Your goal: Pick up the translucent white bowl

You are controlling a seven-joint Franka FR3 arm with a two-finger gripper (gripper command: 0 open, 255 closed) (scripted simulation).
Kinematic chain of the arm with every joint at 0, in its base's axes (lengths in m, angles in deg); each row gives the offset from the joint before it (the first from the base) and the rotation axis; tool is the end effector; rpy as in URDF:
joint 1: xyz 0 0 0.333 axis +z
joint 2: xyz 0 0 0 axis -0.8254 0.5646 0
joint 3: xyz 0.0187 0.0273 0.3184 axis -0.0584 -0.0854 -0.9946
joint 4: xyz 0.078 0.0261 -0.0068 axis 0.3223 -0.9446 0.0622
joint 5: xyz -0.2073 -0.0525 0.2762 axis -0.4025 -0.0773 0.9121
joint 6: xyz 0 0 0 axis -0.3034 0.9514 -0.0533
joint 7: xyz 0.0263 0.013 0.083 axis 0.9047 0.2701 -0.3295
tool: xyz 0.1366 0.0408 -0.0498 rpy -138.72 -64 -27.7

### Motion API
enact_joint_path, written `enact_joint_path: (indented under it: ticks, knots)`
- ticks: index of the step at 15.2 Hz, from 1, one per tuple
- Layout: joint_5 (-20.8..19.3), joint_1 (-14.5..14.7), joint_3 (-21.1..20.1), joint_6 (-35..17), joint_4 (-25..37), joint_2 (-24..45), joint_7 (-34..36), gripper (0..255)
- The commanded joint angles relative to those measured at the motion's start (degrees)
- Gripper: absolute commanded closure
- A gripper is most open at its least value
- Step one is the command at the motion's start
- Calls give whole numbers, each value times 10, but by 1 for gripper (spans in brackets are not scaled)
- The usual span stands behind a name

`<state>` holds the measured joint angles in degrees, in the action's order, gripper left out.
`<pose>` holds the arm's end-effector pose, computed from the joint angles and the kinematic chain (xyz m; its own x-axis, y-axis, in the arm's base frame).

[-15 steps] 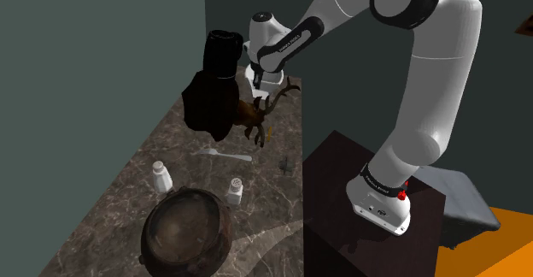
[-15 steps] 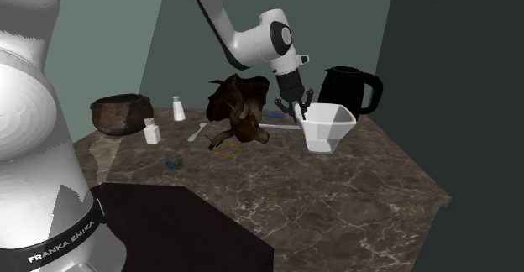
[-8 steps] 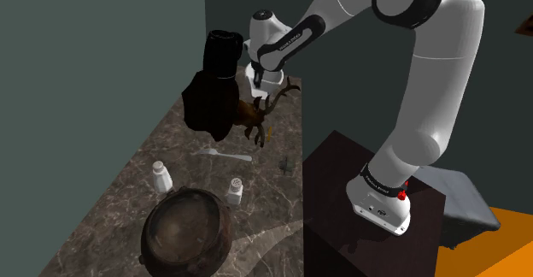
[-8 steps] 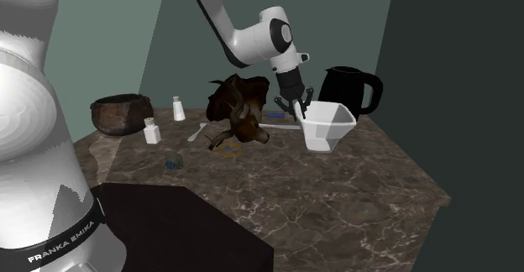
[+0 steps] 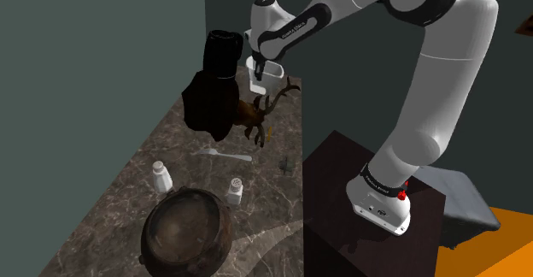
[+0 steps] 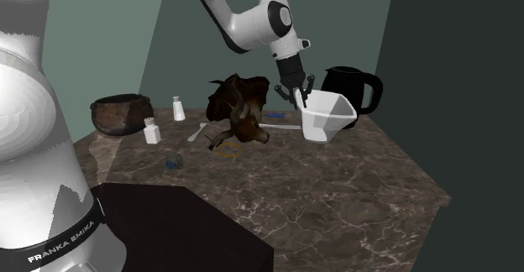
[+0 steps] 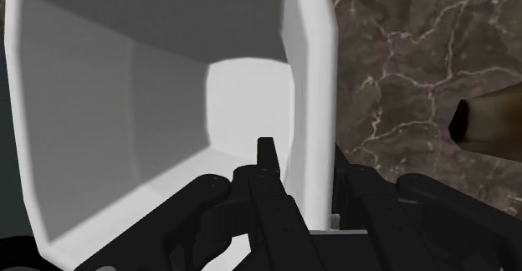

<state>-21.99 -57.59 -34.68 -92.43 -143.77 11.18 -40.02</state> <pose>0.5849 -0.0552 0.3109 0.8533 0.5205 -0.0299 0.5030 -0.8067 0.3101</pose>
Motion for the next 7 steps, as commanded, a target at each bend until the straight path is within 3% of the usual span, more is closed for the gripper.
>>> enact_joint_path:
  ticks: [1,7]
  knots:
    - [4,0,-2,12,5,-8,-6,255]
    - [13,-1,-4,37,14,-26,-17,255]
